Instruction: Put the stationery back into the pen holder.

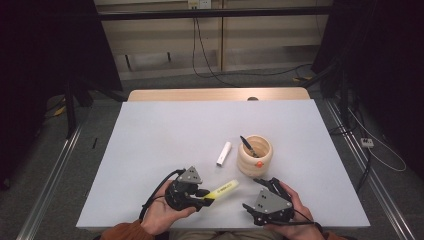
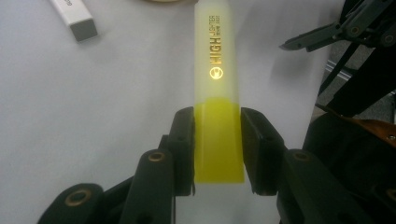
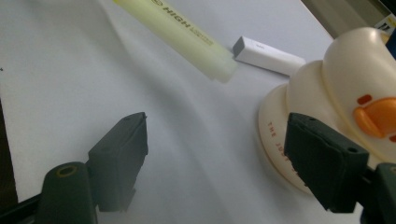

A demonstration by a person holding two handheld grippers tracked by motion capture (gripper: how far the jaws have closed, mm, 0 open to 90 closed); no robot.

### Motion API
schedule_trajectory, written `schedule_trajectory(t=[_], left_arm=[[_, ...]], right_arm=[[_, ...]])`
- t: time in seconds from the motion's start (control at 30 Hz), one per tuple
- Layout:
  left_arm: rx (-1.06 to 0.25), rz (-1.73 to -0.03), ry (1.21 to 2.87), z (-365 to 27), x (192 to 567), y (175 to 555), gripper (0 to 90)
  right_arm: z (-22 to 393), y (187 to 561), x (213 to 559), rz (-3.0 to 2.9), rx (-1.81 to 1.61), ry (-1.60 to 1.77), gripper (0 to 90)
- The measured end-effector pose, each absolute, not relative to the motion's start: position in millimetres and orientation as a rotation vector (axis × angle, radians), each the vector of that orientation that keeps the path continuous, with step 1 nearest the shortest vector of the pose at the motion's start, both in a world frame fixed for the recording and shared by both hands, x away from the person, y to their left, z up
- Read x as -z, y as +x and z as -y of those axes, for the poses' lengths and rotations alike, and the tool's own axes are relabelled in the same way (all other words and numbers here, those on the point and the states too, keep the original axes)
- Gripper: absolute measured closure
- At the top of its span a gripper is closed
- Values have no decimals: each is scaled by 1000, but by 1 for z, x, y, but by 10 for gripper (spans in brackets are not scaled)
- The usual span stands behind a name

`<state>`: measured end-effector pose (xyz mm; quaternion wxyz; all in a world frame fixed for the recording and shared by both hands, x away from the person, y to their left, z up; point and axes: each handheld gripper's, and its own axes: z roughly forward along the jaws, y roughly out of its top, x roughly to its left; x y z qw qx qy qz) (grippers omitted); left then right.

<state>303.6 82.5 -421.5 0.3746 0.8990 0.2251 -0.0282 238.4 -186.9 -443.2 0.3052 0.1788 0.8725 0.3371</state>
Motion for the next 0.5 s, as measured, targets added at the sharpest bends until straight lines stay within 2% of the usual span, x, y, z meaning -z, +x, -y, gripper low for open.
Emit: schedule_trajectory(t=[0.07,0.3,0.33,0.5], left_arm=[[82,-563,2308,-80,422,304,673],[87,-542,2320,-74,419,302,673],[61,-540,2334,-73,417,302,673],[87,-499,2355,-66,417,306,673]], right_arm=[[184,239,443,-2300,-904,446,252],[171,239,445,-2274,-846,300,264],[170,239,445,-2270,-834,288,273],[167,239,445,-2242,-758,218,337]])
